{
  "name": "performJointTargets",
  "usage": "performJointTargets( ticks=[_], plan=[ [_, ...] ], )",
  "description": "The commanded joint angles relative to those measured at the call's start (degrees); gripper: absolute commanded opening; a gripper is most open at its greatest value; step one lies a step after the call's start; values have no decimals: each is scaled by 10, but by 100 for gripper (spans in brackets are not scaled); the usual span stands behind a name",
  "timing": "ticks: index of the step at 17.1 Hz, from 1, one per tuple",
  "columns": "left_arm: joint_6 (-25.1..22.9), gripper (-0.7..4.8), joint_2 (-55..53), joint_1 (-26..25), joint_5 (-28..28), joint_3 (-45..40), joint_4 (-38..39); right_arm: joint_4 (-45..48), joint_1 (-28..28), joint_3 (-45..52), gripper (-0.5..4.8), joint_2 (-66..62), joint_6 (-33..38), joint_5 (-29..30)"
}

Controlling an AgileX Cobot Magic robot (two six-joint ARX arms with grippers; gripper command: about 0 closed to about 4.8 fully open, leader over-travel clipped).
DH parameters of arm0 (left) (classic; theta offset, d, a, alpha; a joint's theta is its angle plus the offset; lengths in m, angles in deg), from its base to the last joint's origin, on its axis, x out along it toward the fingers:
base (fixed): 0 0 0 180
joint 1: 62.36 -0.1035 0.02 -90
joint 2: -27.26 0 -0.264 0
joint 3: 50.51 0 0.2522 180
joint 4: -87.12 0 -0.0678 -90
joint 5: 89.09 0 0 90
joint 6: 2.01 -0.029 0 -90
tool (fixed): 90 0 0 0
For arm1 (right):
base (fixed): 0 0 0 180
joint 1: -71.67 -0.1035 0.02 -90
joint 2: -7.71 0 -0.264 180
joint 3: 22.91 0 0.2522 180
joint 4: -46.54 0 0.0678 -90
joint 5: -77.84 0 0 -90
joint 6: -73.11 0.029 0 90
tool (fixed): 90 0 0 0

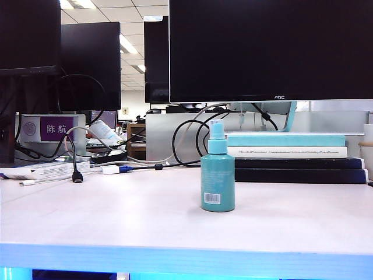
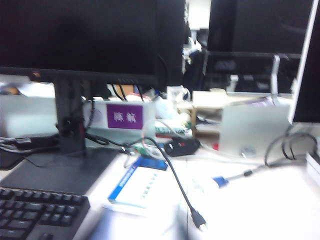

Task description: Pick up the sprayer with the left hand, pick up its lid with the right hand then put the lid on the sprayer.

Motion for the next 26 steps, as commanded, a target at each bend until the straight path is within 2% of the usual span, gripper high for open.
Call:
performJointTargets(
  ticks=[1, 3, 5, 6, 8, 11, 13, 18, 26],
  plan=[
    [13, 79, 11, -1, -9, -30, -34, 10, 16, 14, -1, 0, 1, -7],
    [23, 70, 27, -1, -21, -66, -82, 18, 66, 14, -1, 0, -7, -9],
    [23, 21, 29, -1, -30, -91, -94, 19, 188, 15, -1, 0, 25, 122],
    [22, 0, 29, 0, -30, -94, -94, 10, 219, 15, -1, 1, 36, 149],
    [22, -6, 28, 0, -8, -106, -77, -7, 254, 15, -1, 1, 50, 150],
    [23, -6, 28, 0, 8, -153, -59, -42, 253, 17, -1, 0, 50, 146],
    [26, -6, 28, 0, 9, -184, -62, -74, 253, 17, -1, 1, 50, 104],
    [22, -6, 28, 0, 8, -188, -49, -121, 253, 17, -1, 1, 51, 93],
    [26, -5, 28, 0, 2, -188, -51, -88, 253, 17, -1, 1, 124, 99]
  ],
)
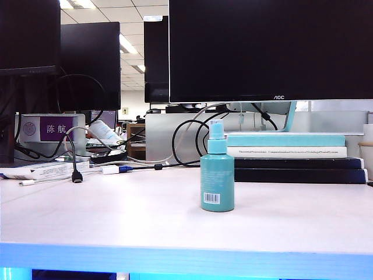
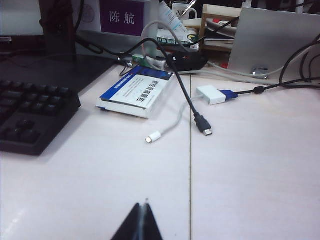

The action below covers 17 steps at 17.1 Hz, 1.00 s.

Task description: Pick up the sprayer with the left hand, pick up its lid with the right hand then put the lid on the sprayer.

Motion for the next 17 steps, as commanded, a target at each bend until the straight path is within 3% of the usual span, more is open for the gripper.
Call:
performJointTargets(
  ticks=[1, 4, 7, 12, 15, 17],
  plan=[
    [13, -5, 0, 0, -3, 0, -16, 19, 0, 4, -1, 0, 34, 14],
    [27, -5, 2, 0, -54, 1, -37, 17, 1, 4, -1, 0, 33, 15],
    [24, -5, 21, -1, -2, 0, -6, -2, 0, 4, -1, 0, 9, 47],
    [25, -5, 21, 0, -28, 0, 1, -6, 0, 4, -1, 0, -3, 56],
    [29, -5, 61, 0, -74, 0, 17, -4, -13, 4, -1, 0, -28, 56],
    [28, -5, 119, 0, -52, 0, 68, -7, -41, 4, -2, 0, -51, 50]
  ],
)
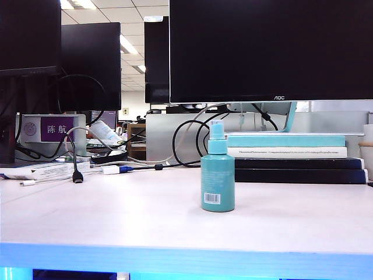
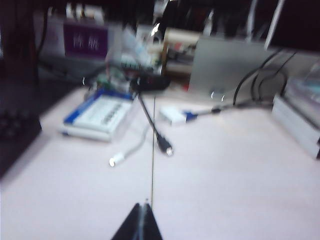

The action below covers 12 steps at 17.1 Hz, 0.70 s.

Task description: Pick up the sprayer with the left hand, pick up its lid with the right hand then put the lid on the sprayer.

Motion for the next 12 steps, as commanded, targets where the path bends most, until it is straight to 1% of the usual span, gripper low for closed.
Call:
performJointTargets(
  ticks=[1, 3, 5, 9, 10, 12],
  plan=[
    [0, -5, 42, -1, 28, 0, 52, 5, -33, 4, -2, 0, -28, -19],
    [-1, -5, 42, 1, 28, 0, 61, -6, -55, 4, -1, 0, -33, -58],
    [-5, -5, 42, 1, 27, 0, 62, -5, -66, 4, -1, 0, -33, -82],
    [-4, -5, 42, 1, 29, 0, 74, 16, -65, 4, -1, 0, -32, -80],
    [-4, -5, 42, 1, 31, 0, 85, 31, -65, 4, -1, 0, -11, -93],
    [-4, -5, 42, 1, 31, 0, 84, 29, -65, 4, -1, 0, -11, -92]
  ],
)
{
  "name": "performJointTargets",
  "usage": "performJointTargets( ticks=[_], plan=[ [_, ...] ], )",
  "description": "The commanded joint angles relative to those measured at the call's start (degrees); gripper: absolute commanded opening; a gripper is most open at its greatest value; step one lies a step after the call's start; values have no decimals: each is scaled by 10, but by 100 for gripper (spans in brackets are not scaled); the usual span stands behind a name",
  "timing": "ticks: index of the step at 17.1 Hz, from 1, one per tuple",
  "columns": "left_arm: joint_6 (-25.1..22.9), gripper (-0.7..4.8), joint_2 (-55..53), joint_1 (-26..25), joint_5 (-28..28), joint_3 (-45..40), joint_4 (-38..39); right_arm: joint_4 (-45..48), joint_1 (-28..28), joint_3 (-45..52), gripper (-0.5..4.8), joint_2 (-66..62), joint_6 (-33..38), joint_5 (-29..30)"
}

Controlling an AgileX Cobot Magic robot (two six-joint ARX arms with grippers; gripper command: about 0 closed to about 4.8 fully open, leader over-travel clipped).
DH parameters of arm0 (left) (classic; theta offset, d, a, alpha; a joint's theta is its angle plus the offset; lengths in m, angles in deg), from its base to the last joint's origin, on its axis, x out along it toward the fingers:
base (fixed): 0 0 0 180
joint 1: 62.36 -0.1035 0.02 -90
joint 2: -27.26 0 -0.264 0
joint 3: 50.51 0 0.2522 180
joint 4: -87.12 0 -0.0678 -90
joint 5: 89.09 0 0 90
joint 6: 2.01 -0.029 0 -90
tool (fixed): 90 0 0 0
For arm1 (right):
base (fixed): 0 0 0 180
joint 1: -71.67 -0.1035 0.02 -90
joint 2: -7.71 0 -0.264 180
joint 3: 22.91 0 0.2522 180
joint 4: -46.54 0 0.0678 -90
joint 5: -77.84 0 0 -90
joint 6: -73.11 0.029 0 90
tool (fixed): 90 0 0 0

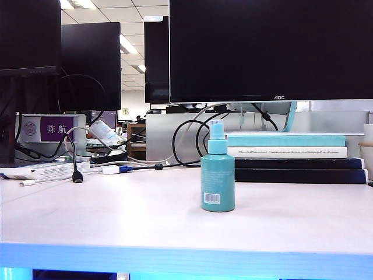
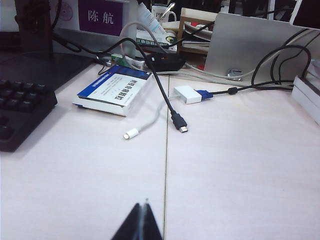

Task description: Pick up the sprayer with the left hand, pick up its lid with the right hand then put the lid on the sprayer.

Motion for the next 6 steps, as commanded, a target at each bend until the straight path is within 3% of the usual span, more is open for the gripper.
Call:
performJointTargets(
  ticks=[1, 6],
  plan=[
    [-1, -5, 2, 3, 1, 0, 0, 5, 0, 4, -1, 0, 5, -3],
    [-1, -5, 2, 5, -1, 0, 0, 3, 0, 4, -1, 0, 5, -3]
  ],
)
